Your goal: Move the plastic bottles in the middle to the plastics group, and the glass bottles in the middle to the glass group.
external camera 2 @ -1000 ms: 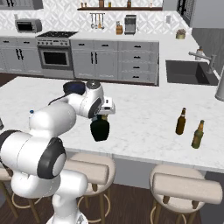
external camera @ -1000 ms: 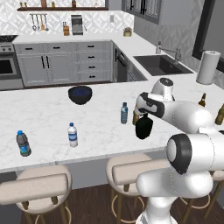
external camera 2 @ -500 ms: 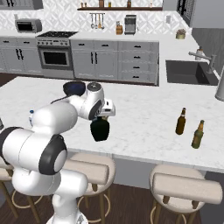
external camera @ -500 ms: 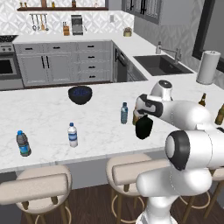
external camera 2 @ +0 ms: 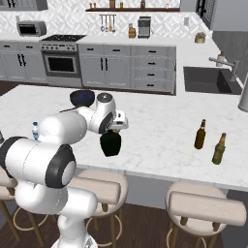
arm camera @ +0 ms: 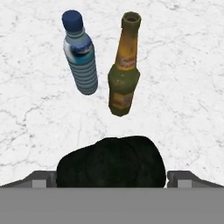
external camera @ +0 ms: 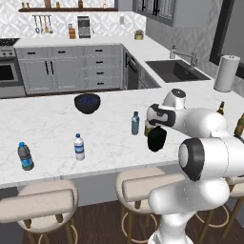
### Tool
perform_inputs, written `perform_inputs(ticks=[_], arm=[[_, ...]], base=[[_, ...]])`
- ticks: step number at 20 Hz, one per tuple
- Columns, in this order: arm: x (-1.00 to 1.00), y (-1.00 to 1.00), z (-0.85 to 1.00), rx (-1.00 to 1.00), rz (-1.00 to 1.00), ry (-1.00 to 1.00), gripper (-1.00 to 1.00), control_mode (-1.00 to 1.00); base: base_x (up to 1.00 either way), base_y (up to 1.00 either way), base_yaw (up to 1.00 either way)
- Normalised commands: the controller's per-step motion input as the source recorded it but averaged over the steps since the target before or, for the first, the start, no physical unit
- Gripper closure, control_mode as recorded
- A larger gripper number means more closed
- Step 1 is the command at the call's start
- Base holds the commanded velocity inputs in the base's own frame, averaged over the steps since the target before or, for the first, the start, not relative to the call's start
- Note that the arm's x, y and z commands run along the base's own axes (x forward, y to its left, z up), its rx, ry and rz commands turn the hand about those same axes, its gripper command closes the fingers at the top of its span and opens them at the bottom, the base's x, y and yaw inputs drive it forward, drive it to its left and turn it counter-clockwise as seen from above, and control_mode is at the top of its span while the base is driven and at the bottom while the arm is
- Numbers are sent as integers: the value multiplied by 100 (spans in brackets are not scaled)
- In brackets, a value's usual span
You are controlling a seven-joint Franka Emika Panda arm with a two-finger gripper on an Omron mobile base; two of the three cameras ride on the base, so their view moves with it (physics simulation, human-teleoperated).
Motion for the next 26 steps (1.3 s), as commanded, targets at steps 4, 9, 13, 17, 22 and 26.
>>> perform_inputs(ticks=[4, 9, 13, 17, 22, 26], arm=[[5, 0, 0, 0, 0, 0, -100, -100], [2, 0, 0, 0, 0, 0, -100, -100], [6, 0, -2, 0, 0, 0, -100, -100], [3, 0, -3, 0, 0, -2, -100, -100], [0, 0, -1, 0, 0, -1, -100, -100], [0, 0, 0, 0, 0, 0, 100, -100]], base=[[0, 0, 0], [0, 0, 0], [0, 0, 0], [0, 0, 0], [0, 0, 0], [0, 0, 0]])
